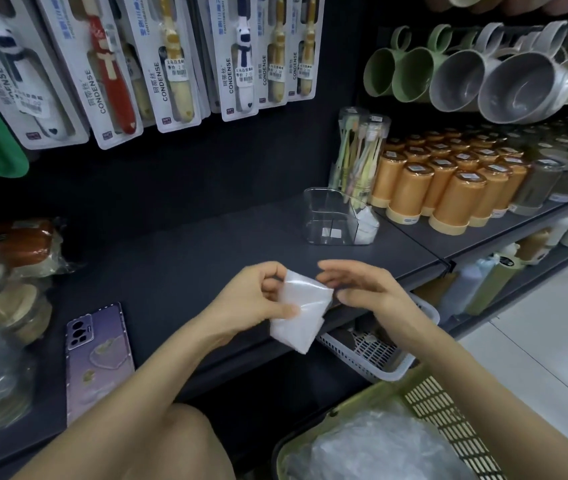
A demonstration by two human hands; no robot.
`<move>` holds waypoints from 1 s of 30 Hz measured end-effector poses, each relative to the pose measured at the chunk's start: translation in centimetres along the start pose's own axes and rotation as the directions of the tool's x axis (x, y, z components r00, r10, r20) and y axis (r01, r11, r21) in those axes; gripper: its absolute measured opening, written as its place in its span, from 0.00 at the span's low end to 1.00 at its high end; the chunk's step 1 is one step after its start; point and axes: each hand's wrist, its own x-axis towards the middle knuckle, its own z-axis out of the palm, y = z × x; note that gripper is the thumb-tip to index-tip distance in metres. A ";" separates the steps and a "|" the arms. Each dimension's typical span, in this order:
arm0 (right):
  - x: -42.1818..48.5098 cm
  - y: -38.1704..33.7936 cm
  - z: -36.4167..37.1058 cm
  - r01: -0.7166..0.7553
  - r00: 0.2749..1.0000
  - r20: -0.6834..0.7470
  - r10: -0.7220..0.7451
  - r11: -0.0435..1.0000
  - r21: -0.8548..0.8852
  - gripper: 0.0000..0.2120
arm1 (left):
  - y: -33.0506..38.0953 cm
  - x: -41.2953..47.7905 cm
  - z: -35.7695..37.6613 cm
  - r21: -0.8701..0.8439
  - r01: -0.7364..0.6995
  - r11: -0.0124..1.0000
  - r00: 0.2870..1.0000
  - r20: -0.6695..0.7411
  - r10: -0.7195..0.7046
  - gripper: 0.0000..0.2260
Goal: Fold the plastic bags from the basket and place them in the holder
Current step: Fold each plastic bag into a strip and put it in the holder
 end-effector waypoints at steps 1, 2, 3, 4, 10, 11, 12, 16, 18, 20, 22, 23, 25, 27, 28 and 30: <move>0.3 0.0 -0.1 -0.036 0.999 -0.029 0.035 0.998 -0.045 0.13 | 0.2 0.4 0.3 0.045 -0.044 0.998 0.999 -0.006 0.044 0.12; 0.6 0.0 -0.2 -0.053 0.997 -0.069 0.045 0.991 -0.119 0.09 | 0.4 0.8 0.7 0.072 -0.079 0.994 0.997 -0.013 0.080 0.11; 0.9 0.1 -0.3 -0.057 0.993 -0.110 0.037 0.980 -0.189 0.05 | 0.6 1.4 0.9 0.091 -0.102 0.991 0.994 -0.020 0.105 0.11; 1.2 0.2 -0.5 -0.055 0.989 -0.148 0.022 0.972 -0.229 0.04 | 0.7 1.9 1.2 0.105 -0.116 0.988 0.993 -0.027 0.119 0.12; 2.3 0.7 -3.0 -0.053 0.946 -0.324 -0.003 0.985 -0.163 0.05 | 0.2 5.2 2.3 0.169 -0.113 0.979 0.991 -0.056 0.124 0.09; 2.5 0.9 -3.4 -0.064 0.950 -0.312 0.026 0.992 -0.112 0.02 | 0.2 5.7 2.5 0.166 -0.125 0.978 0.986 -0.086 0.140 0.07; 2.6 1.2 -3.7 -0.078 0.955 -0.290 0.061 0.996 -0.048 0.02 | 0.2 6.3 2.6 0.163 -0.144 0.976 0.979 -0.117 0.164 0.05; 3.5 2.8 -4.5 -0.139 0.944 -0.298 0.143 0.990 0.034 0.08 | 0.4 8.5 3.3 0.188 -0.212 0.959 0.960 -0.145 0.241 0.07; 4.2 3.3 -4.8 -0.132 0.920 -0.365 0.142 0.990 0.053 0.02 | 0.4 9.7 3.3 0.181 -0.226 0.957 0.963 -0.110 0.248 0.09; 4.8 3.6 -5.7 -0.121 0.902 -0.411 0.135 0.991 0.060 0.02 | 0.1 11.3 2.9 0.155 -0.225 0.962 0.955 -0.162 0.249 0.13; 5.3 3.6 -7.1 -0.123 0.893 -0.431 0.130 0.991 0.044 0.03 | -0.1 13.3 2.0 0.150 -0.167 0.974 0.922 -0.328 0.208 0.20; 5.5 3.5 -7.9 -0.134 0.888 -0.441 0.131 0.991 0.023 0.02 | -0.1 14.4 1.5 0.158 -0.119 0.980 0.909 -0.380 0.171 0.26; 6.0 3.5 -9.3 -0.170 0.878 -0.459 0.136 0.985 -0.034 0.03 | -0.1 16.5 0.8 0.160 -0.005 0.987 0.937 -0.344 0.060 0.39; 6.5 3.5 -10.6 -0.202 0.871 -0.472 0.133 0.975 -0.097 0.05 | 0.1 18.4 0.4 0.133 0.063 0.989 0.979 -0.199 -0.036 0.49; 6.7 3.5 -11.3 -0.219 0.870 -0.473 0.137 0.968 -0.124 0.06 | 0.2 19.3 0.2 0.108 0.077 0.991 0.989 -0.132 -0.062 0.52; 7.0 3.4 -12.4 -0.261 0.872 -0.460 0.168 0.954 -0.146 0.05 | 0.0 20.6 -0.1 0.062 0.080 0.995 0.996 -0.053 -0.077 0.56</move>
